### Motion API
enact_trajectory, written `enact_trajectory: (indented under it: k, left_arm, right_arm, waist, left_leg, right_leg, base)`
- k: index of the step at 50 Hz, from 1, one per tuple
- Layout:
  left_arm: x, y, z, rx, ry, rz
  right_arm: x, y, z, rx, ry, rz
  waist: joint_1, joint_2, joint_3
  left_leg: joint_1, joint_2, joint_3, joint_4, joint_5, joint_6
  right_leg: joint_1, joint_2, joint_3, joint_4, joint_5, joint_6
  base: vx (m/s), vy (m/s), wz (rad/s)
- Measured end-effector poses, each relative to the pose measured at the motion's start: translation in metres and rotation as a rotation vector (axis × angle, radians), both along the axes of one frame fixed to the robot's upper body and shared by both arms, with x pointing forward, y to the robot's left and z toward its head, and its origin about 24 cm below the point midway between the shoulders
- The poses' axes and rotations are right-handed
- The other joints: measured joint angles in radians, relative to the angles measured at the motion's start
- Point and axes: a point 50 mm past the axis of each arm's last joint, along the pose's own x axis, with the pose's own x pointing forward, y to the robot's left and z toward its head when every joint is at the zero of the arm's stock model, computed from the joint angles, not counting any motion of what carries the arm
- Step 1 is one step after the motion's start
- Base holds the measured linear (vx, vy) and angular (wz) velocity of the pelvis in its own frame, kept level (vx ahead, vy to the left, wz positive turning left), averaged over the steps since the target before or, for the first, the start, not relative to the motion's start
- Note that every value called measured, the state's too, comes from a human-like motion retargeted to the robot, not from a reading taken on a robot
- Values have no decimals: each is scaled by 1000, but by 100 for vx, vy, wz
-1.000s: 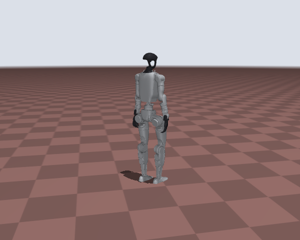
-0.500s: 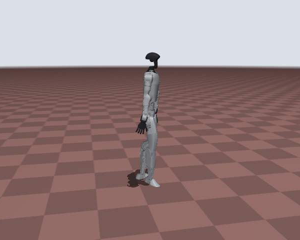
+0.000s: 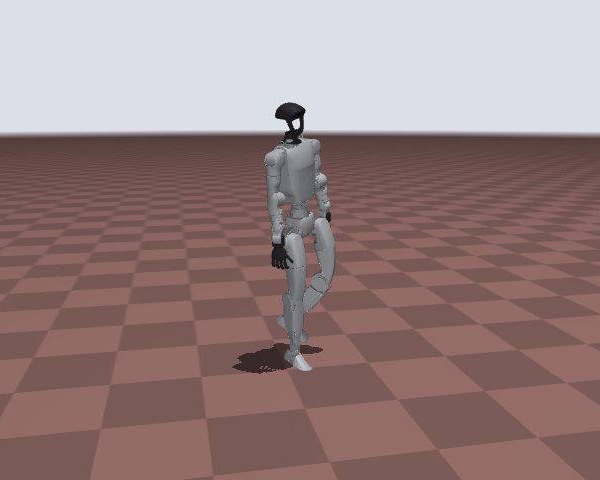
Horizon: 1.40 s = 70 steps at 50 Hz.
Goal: In place motions
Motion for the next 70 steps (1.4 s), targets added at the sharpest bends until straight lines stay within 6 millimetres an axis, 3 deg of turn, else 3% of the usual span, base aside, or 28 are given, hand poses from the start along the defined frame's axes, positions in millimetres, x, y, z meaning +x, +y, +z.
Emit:
enact_trajectory:
  k: [4,7,8,10,12,13,21,25,36,45,47,50,52,54,55,58,60,64,70]
  left_arm:
    - [1,0,0,4,1,-19]
    - [3,2,0,12,-7,-52]
    - [3,2,0,14,-8,-64]
    - [2,2,0,14,-3,-84]
    - [-2,1,0,9,11,-102]
    - [-2,1,0,7,17,-105]
    - [2,6,0,24,-6,-90]
    - [-5,8,0,26,18,-54]
    - [-14,15,1,38,62,-27]
    - [6,17,2,20,3,-15]
    - [15,20,3,30,-22,-26]
    - [26,23,4,44,-59,-38]
    - [30,23,5,43,-76,-39]
    - [33,22,5,34,-84,-42]
    - [34,21,5,30,-86,-45]
    - [42,23,7,37,-102,-42]
    - [50,24,8,43,-122,-40]
    - [49,18,7,56,-116,-47]
    - [34,18,5,60,-69,-23]
  right_arm:
    - [24,-5,3,-1,-84,13]
    - [31,-9,5,0,-114,-5]
    - [31,-11,6,-2,-115,-16]
    - [25,-15,6,-12,-98,-38]
    - [12,-17,5,-22,-55,-60]
    - [7,-17,4,-26,-31,-70]
    - [-39,-8,1,-29,111,-166]
    - [-48,-4,1,-29,145,-125]
    - [-15,1,-1,-5,40,-91]
    - [13,0,1,-12,-58,-64]
    - [12,1,1,-9,-61,-78]
    - [3,1,0,-9,-36,-101]
    - [-7,0,-1,-14,-2,-110]
    - [-18,-2,0,-21,39,-118]
    - [-23,-3,0,-23,60,-123]
    - [-30,-4,1,-21,105,-129]
    - [-29,-4,1,-18,110,-127]
    - [-31,-12,3,-28,102,-106]
    - [-37,-26,5,-88,94,-92]
  waist:
    - [-6,32,31]
    - [2,84,51]
    - [8,107,54]
    - [10,139,51]
    - [-24,141,37]
    - [-27,144,35]
    - [-3,125,29]
    - [3,118,12]
    - [-4,104,8]
    - [-50,135,15]
    - [-76,139,26]
    - [-100,137,36]
    - [-105,131,35]
    - [-102,132,28]
    - [-99,135,26]
    - [-49,121,58]
    - [-5,100,83]
    - [51,109,94]
    - [1,111,84]
  left_leg:
    - [-33,-48,-75,-168,-112,-93]
    - [-35,-51,-117,-378,-116,-200]
    - [-42,-52,-148,-453,-91,-250]
    - [-52,-58,-210,-558,76,-266]
    - [-48,-83,-310,-542,-7,-285]
    - [-43,-46,-221,-541,-12,-293]
    - [22,-66,-224,-594,-27,-253]
    - [37,-72,-228,-606,-45,-235]
    - [25,-76,-227,-576,-97,-201]
    - [-32,-56,-344,-554,-105,-214]
    - [-40,-57,-395,-558,-94,-223]
    - [-47,-69,-473,-570,-74,-242]
    - [-57,-85,-526,-577,-60,-259]
    - [-75,-95,-576,-580,-47,-280]
    - [-85,-98,-600,-582,-41,-292]
    - [-91,-108,-629,-594,-17,-322]
    - [-102,-130,-635,-601,-10,-328]
    - [-143,-130,-635,-604,-42,-338]
    - [-199,-31,-282,-616,-96,-348]
  right_leg:
    - [0,22,23,1,-5,-12]
    - [6,80,39,-3,-15,-35]
    - [9,108,45,-4,-19,-44]
    - [16,143,53,-6,-28,-55]
    - [18,136,39,-3,-36,-57]
    - [18,139,38,0,-39,-59]
    - [55,138,45,17,-63,-61]
    - [58,139,48,26,-73,-58]
    - [44,130,51,56,-101,-50]
    - [-1,168,44,183,-142,-94]
    - [-10,184,104,202,-127,-106]
    - [-21,224,317,212,-110,-81]
    - [-20,258,509,213,-113,-23]
    - [-12,268,601,209,-131,30]
    - [-9,260,600,205,-145,47]
    - [18,225,412,166,-150,-22]
    - [37,218,353,145,-145,-35]
    - [58,173,177,127,-148,-7]
    - [112,157,-85,87,-184,-11]
  base:
    - [-6,-6,-52]
    - [6,-7,-50]
    - [10,-3,-37]
    - [16,-1,4]
    - [23,-2,60]
    - [21,-2,20]
    - [25,-2,-10]
    - [23,-2,-17]
    - [12,-1,-13]
    - [0,-2,56]
    - [-8,-8,165]
    - [-4,-11,187]
    - [1,-13,199]
    - [2,-10,207]
    - [0,-8,200]
    - [-11,-7,156]
    - [-20,-3,146]
    - [-5,7,214]
    - [-1,12,302]
